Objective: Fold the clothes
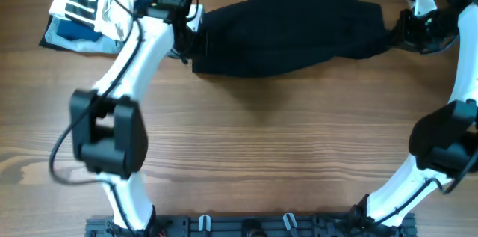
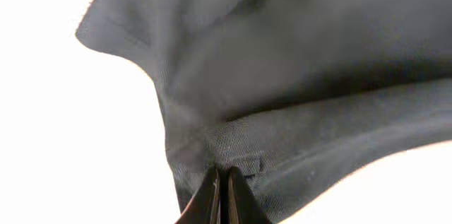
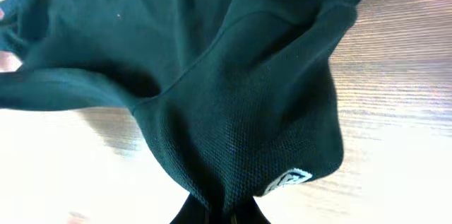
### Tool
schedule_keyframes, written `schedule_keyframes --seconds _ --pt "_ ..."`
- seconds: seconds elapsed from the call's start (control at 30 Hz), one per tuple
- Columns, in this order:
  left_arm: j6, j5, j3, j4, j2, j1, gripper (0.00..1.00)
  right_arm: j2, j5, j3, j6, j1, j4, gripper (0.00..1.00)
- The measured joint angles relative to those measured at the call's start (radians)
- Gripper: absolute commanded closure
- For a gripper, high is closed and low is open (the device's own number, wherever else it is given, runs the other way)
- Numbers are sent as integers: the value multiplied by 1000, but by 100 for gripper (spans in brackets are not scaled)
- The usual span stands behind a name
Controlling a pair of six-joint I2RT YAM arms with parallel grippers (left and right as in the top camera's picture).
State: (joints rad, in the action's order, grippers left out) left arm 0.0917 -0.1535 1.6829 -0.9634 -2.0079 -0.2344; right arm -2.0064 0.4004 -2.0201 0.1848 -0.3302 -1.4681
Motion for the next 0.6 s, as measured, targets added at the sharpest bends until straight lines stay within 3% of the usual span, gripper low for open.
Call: schedule_keyframes --seconds 0.17,0.33,0.43,0.6 --pt "0 1 17 -82 120 0 96 141 -71 2 -33 -3 -58 96" --pt "34 28 18 -212 127 0 96 319 -146 29 -108 -3 -108 96" --pt "81 83 18 -299 134 0 96 444 -183 120 -158 -3 -96 96" --pt "141 148 18 -356 233 0 96 662 -211 431 -235 -3 -3 96"
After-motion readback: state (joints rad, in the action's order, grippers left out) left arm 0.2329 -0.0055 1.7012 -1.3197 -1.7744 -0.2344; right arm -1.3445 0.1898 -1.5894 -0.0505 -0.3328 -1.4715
